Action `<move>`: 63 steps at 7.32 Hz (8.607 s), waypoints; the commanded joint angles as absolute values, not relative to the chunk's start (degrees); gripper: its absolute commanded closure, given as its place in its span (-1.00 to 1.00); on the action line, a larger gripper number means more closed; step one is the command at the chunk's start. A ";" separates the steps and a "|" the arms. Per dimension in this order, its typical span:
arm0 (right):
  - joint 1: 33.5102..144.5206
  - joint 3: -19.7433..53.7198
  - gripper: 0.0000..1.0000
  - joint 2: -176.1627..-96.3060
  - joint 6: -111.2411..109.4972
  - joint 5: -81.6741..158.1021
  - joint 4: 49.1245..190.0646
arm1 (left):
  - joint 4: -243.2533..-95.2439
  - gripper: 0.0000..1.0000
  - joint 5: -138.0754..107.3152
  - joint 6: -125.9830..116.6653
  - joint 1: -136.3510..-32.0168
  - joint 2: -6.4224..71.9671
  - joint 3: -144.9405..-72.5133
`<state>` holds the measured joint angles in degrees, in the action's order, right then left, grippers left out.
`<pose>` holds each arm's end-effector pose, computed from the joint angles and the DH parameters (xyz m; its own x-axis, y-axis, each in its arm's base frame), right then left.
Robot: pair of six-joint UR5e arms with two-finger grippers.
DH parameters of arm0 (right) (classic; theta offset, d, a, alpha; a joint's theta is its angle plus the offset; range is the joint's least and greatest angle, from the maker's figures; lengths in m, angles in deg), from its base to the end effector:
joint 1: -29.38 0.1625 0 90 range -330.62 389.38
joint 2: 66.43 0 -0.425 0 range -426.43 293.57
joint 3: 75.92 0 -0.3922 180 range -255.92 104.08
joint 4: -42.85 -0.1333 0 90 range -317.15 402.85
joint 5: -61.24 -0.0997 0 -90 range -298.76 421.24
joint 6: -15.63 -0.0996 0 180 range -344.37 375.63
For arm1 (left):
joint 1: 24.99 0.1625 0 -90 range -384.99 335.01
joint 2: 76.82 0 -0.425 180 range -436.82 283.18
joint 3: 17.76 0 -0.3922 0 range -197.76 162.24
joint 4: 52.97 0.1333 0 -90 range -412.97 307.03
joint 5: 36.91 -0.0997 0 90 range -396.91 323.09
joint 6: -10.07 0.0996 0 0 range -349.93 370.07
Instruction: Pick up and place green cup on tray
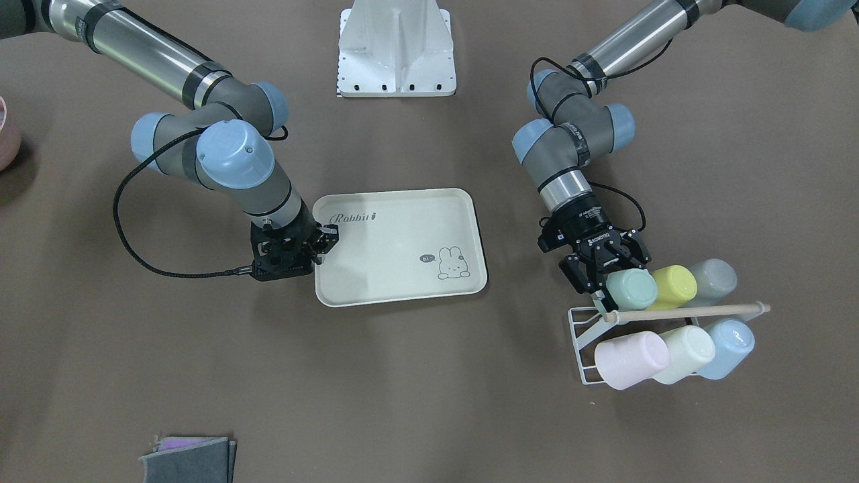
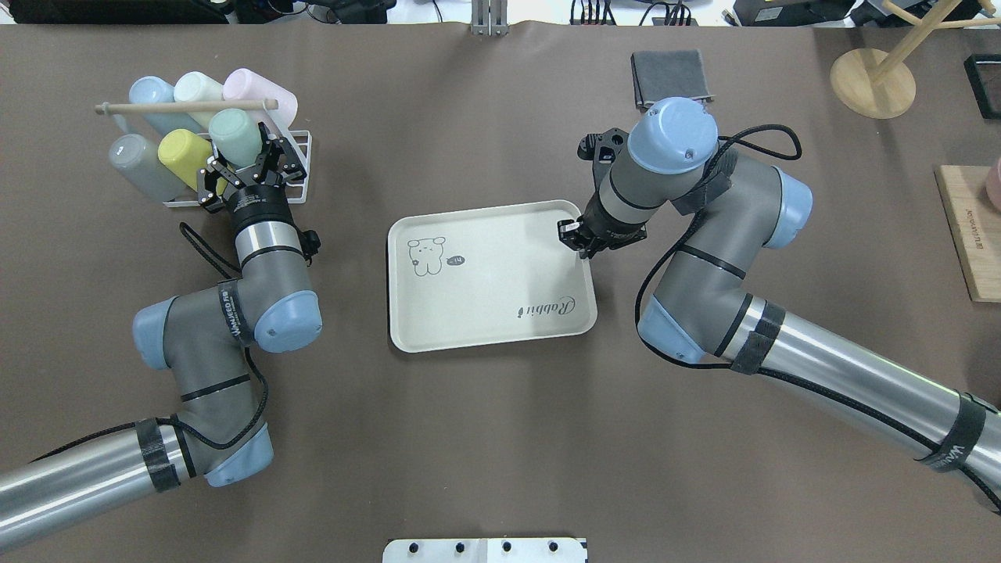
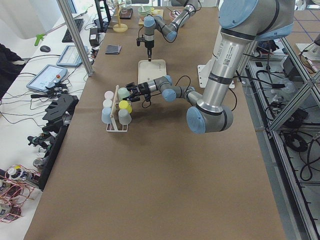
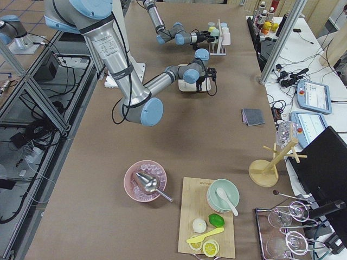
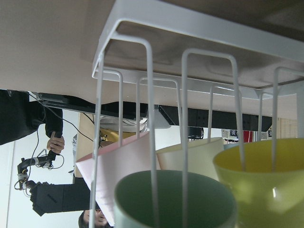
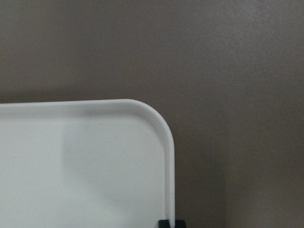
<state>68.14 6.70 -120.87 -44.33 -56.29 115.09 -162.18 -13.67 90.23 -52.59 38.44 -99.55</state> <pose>-0.5112 -0.5224 0.3128 0.6177 -0.0734 0.7830 0.0151 0.9966 0.0815 0.4807 -0.5050 0.4046 -0.5905 0.3848 0.7094 -0.7768 -0.0326 -0.6289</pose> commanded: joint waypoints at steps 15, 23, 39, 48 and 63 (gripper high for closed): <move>77.86 15.38 -1.00 -123.19 -32.86 -61.08 134.66 | -192.48 0.67 -5.87 115.28 -56.01 34.18 -116.54; 110.12 23.75 -1.00 -153.21 20.92 -66.65 147.53 | -195.61 0.92 32.46 16.80 -52.41 47.69 -106.63; 117.98 23.22 -1.00 -161.52 21.63 -68.29 147.44 | -226.91 -0.07 63.55 -12.25 -52.67 58.00 -79.11; 118.24 23.22 -1.00 -161.61 15.01 -72.62 145.86 | -224.71 -0.93 63.02 -12.25 -52.23 58.44 -78.66; 118.24 23.22 -1.00 -161.44 15.19 -72.36 145.77 | -219.48 -0.95 49.92 -11.55 -62.68 58.69 -89.46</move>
<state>118.24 23.22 -161.50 15.12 -72.43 145.84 -223.35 52.27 -11.52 -60.52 56.95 -87.96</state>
